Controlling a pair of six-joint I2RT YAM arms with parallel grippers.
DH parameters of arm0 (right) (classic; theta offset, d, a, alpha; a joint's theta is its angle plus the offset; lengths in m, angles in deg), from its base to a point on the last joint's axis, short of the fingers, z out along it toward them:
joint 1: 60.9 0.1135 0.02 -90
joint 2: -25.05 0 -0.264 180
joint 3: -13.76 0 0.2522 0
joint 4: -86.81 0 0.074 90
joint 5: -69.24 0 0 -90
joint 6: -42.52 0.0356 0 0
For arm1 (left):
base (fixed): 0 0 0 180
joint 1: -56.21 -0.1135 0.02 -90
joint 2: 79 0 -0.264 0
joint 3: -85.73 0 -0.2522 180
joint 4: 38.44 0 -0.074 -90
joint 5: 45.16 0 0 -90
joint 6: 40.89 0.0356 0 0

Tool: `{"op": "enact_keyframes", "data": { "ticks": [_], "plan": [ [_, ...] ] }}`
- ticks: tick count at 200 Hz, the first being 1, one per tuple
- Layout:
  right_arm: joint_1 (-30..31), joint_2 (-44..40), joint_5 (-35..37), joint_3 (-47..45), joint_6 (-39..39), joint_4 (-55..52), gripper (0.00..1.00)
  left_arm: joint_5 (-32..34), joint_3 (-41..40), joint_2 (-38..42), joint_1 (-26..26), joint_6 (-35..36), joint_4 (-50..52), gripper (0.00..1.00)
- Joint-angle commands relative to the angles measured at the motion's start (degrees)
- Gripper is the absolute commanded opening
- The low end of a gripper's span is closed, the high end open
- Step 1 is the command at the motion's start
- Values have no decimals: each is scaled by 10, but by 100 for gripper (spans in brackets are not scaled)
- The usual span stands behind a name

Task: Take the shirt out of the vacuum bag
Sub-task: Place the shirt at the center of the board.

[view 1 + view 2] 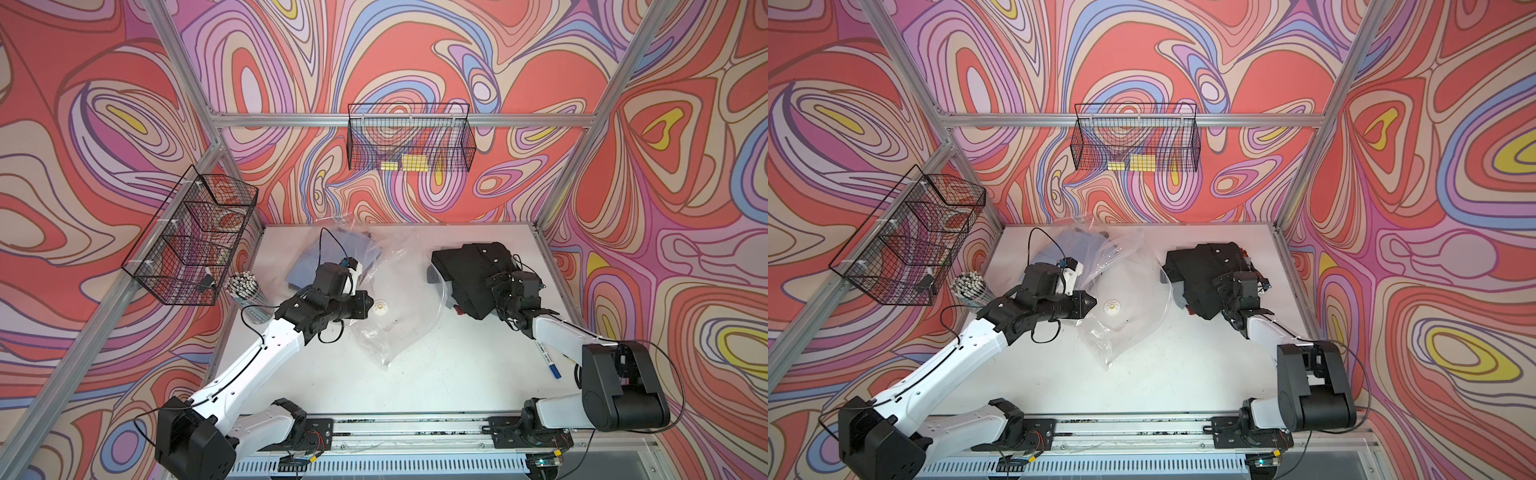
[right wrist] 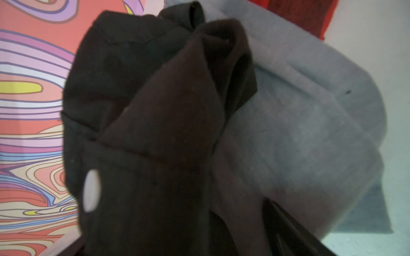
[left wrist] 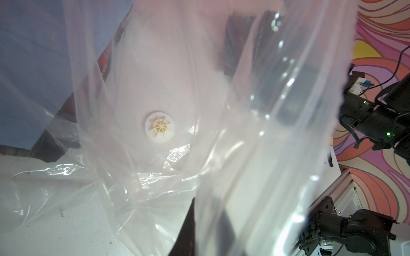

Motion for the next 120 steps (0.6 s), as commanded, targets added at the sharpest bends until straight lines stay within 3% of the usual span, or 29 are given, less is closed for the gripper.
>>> {"op": "enact_keyframes", "data": {
  "ticks": [1, 27, 62, 94, 120],
  "plan": [
    [-2, -28, 15, 24, 22, -96, 98, 2, 5, 10, -4, 7, 16, 16],
    [-2, -82, 80, 49, 29, -209, 98, 6, 5, 12, -5, 7, 15, 17],
    [-2, -96, 95, 99, 7, -324, 98, 5, 7, 9, -5, 7, 17, 17],
    [-1, -157, 40, 67, 0, -298, 98, 5, 5, 11, -4, 8, 14, 15],
    [18, -245, -15, 35, -31, -249, 98, -4, 6, 4, -4, 9, 12, 0]
  ]
}}
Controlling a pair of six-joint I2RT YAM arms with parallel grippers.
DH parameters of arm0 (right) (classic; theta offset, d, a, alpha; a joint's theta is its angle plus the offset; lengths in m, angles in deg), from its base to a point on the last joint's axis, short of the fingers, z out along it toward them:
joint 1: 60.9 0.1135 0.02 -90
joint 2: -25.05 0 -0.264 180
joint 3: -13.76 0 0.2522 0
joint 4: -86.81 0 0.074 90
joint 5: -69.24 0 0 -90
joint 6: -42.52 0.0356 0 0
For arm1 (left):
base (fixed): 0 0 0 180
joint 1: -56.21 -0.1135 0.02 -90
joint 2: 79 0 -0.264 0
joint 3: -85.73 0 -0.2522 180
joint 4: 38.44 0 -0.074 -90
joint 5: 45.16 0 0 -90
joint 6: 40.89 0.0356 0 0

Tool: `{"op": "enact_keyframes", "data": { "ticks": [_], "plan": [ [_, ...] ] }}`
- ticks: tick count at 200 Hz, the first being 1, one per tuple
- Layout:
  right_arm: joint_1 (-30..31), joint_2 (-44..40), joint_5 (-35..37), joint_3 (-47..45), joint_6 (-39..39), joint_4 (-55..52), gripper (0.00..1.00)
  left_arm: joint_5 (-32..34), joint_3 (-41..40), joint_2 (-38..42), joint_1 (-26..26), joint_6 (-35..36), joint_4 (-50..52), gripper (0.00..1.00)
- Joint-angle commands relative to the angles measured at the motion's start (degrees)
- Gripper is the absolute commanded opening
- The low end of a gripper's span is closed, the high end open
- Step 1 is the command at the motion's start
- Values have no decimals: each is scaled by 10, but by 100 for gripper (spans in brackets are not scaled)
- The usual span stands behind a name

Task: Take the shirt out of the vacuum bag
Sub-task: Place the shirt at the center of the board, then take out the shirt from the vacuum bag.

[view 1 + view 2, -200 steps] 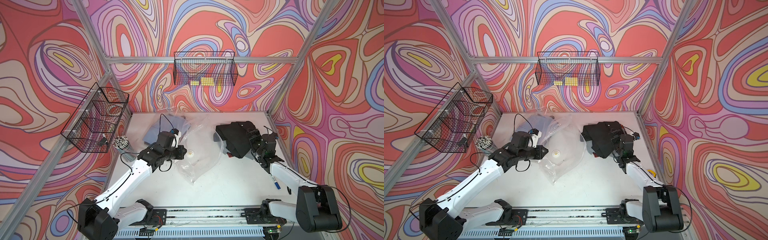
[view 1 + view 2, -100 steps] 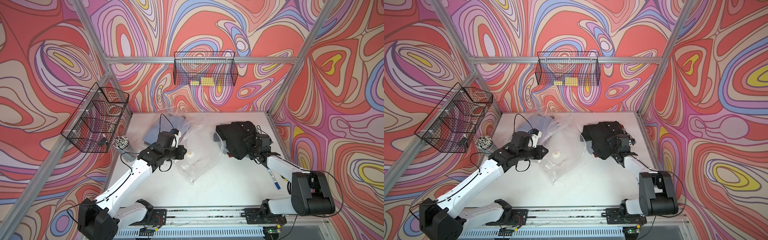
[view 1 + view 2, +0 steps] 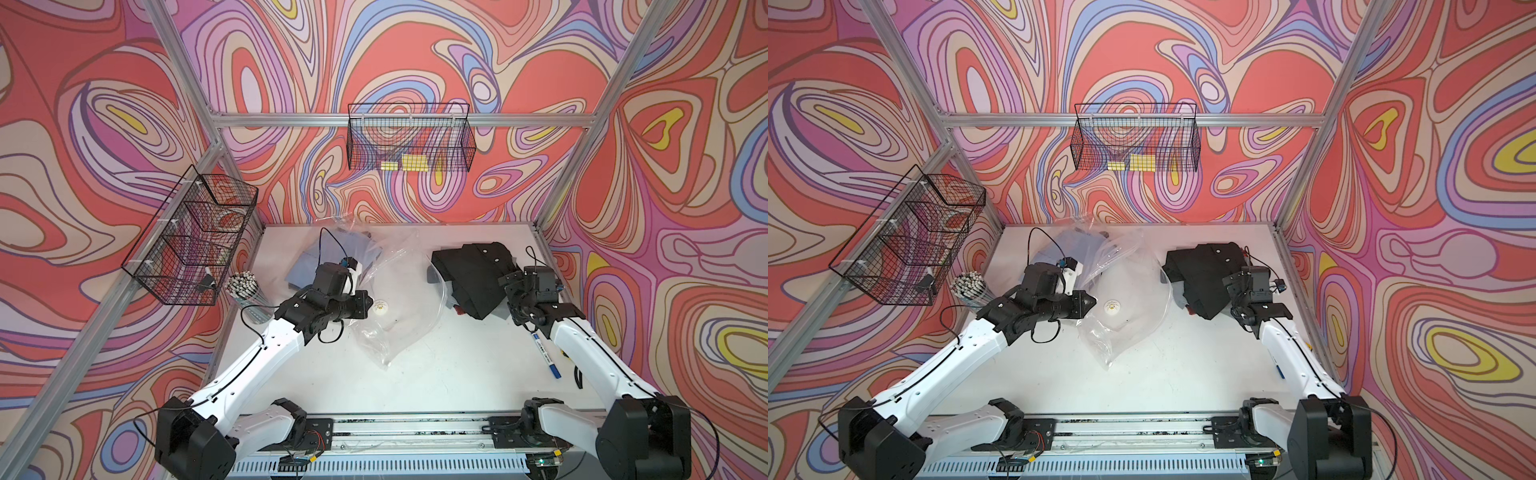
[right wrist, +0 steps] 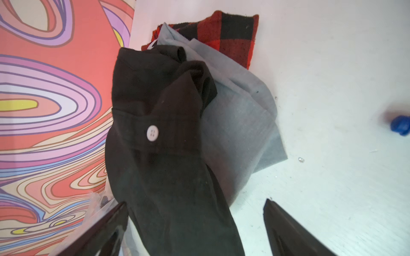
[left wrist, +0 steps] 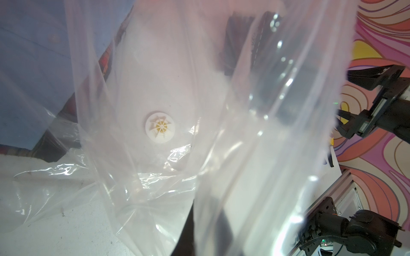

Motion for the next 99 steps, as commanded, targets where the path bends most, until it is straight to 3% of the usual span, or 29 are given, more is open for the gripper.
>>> {"op": "enact_keyframes", "data": {
  "ticks": [1, 42, 56, 77, 99],
  "plan": [
    [18, -73, -51, -19, -36, 22, 98, -6, 6, 3, -4, 9, 12, 0],
    [102, -178, -51, -6, -61, -23, 98, -22, 7, -2, -5, 1, 2, 0],
    [152, -190, -63, -23, -52, 8, 98, -27, 0, 5, -3, -5, -10, 0],
    [255, -174, -27, -36, -40, 70, 98, -40, -4, 13, 6, -10, -25, 0],
    [367, -109, 38, 7, -67, 107, 98, -34, 7, 22, 34, -7, -19, 0]
  ]
}}
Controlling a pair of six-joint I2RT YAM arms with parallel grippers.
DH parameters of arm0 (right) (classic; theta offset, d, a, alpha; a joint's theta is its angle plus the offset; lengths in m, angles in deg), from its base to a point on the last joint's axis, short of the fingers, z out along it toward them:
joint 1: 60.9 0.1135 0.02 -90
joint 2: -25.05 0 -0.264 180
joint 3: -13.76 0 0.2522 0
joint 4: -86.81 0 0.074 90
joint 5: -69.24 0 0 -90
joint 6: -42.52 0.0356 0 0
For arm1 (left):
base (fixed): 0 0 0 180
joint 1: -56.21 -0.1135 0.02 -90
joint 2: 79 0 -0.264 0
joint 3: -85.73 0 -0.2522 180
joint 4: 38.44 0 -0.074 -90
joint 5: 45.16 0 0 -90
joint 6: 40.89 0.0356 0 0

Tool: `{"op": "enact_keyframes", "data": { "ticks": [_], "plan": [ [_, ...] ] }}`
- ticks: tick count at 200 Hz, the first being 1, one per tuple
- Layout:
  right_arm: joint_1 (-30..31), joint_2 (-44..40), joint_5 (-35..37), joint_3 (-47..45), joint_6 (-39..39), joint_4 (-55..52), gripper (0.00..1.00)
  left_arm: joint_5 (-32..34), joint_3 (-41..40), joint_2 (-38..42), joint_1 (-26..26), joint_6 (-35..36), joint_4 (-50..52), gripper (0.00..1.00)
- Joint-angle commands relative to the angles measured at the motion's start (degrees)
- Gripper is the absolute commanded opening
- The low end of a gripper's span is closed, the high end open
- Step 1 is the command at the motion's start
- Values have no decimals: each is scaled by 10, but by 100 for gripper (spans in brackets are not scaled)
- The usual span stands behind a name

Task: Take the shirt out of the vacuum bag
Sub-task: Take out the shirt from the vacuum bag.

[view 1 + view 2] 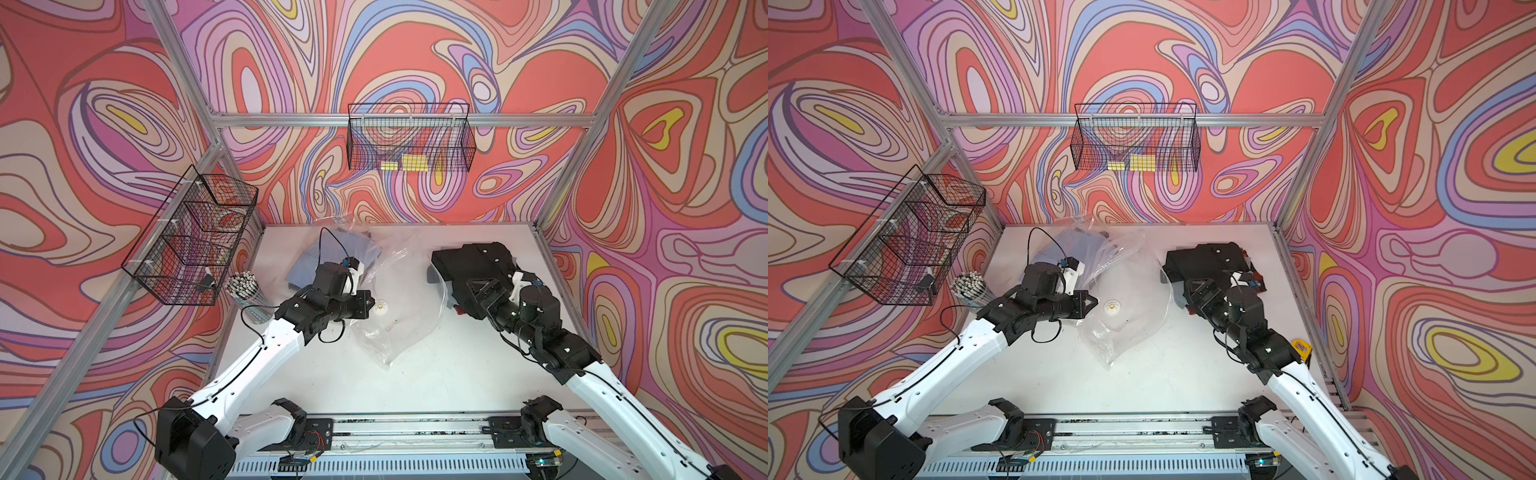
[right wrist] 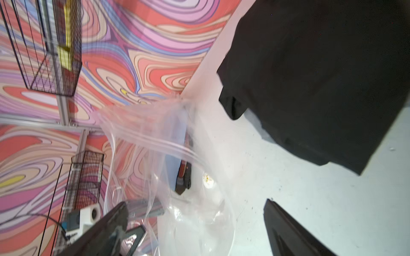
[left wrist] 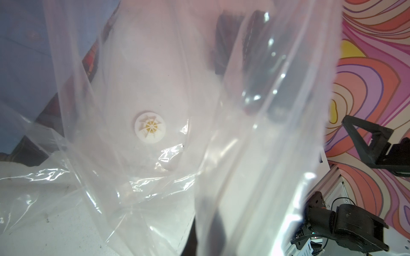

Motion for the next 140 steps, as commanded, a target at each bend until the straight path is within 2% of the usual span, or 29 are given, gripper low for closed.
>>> {"op": "enact_keyframes", "data": {
  "ticks": [1, 16, 32, 58, 79, 140],
  "plan": [
    [98, 59, 63, 31, -28, 59, 98, -9, 8, 21, 26, -1, -8, 0],
    [149, 114, 86, 64, -40, 87, 98, 1, 12, 37, 49, 2, -6, 0],
    [176, 170, 89, 78, -36, 127, 98, 0, 12, 59, 58, 0, 0, 0],
    [187, 274, 42, 86, -25, 230, 98, 11, 13, 91, 58, -6, 25, 0],
    [193, 342, 32, 100, -13, 283, 97, 18, 11, 106, 58, -3, 44, 0],
    [216, 514, 39, 160, 12, 356, 97, 4, 26, 117, 58, -3, 64, 0]
  ]
}}
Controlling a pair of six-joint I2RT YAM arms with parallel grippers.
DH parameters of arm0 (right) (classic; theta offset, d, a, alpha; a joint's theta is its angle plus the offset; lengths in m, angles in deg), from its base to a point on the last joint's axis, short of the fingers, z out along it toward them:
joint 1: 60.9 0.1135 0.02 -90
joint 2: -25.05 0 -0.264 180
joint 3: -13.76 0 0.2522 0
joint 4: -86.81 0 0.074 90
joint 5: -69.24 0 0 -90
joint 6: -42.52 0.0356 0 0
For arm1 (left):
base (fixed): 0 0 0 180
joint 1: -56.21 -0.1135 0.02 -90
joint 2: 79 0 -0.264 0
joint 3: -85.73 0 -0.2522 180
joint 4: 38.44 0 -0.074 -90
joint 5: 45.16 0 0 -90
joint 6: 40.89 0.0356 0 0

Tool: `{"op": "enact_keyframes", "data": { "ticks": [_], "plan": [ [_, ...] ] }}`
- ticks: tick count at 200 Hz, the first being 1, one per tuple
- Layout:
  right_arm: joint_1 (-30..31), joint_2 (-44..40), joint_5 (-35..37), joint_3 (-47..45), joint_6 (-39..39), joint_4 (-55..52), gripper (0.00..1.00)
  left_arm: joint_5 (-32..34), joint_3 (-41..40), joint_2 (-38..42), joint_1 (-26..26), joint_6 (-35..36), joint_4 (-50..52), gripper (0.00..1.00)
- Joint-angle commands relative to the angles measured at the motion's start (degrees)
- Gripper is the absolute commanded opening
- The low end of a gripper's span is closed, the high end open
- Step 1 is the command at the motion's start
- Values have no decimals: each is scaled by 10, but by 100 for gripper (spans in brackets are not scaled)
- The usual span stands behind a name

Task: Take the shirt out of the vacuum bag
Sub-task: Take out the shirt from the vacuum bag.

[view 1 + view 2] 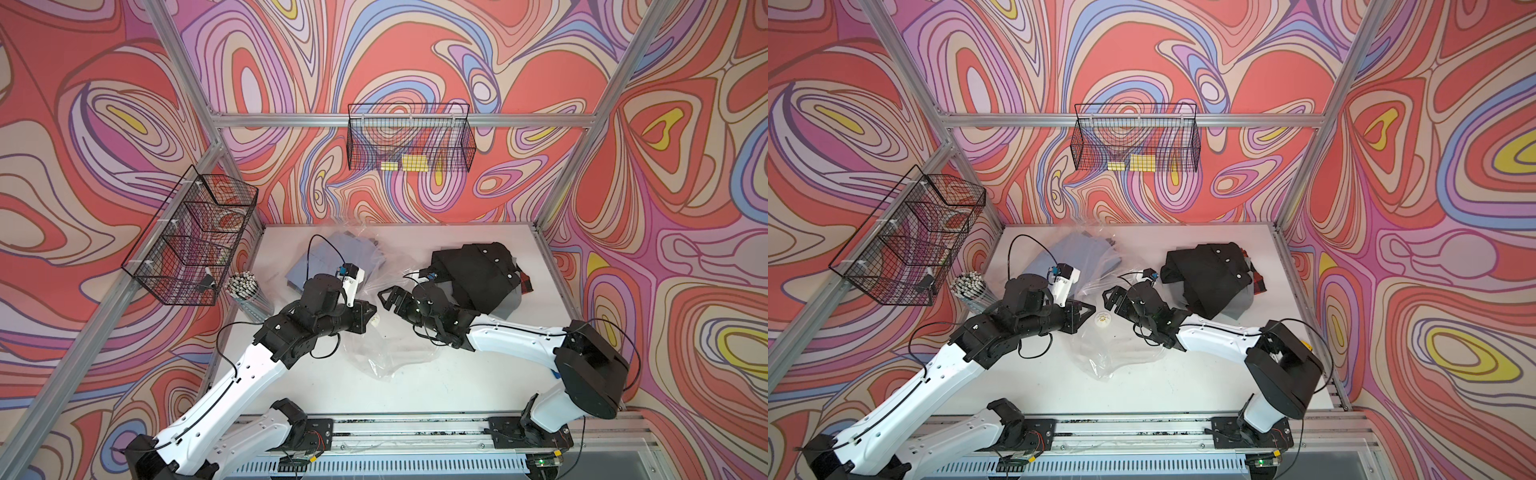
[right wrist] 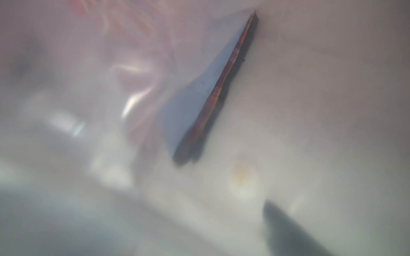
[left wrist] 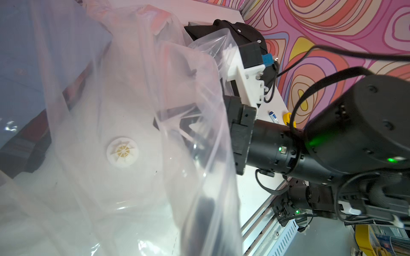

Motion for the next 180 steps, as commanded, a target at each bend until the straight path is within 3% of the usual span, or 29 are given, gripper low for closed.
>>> {"op": "enact_keyframes", "data": {
  "ticks": [1, 41, 112, 137, 165, 180],
  "plan": [
    [9, 50, 1, 23, 14, 60, 97, -15, 26, 8, 2, 1, 18, 0],
    [9, 146, 30, 81, -29, 117, 97, -33, 28, 18, 3, 9, 19, 0],
    [-3, 285, 6, 194, -18, 180, 96, -41, 31, 36, 7, 9, 28, 0],
    [-3, 263, 29, 197, -34, 134, 95, -35, 31, 31, 8, 13, 39, 0],
    [-5, 153, 142, 124, -57, 36, 97, -22, 22, 34, 8, 18, 45, 0],
    [-8, 99, 168, 96, -77, 7, 98, -22, 20, 31, 8, 19, 47, 0]
  ]
}}
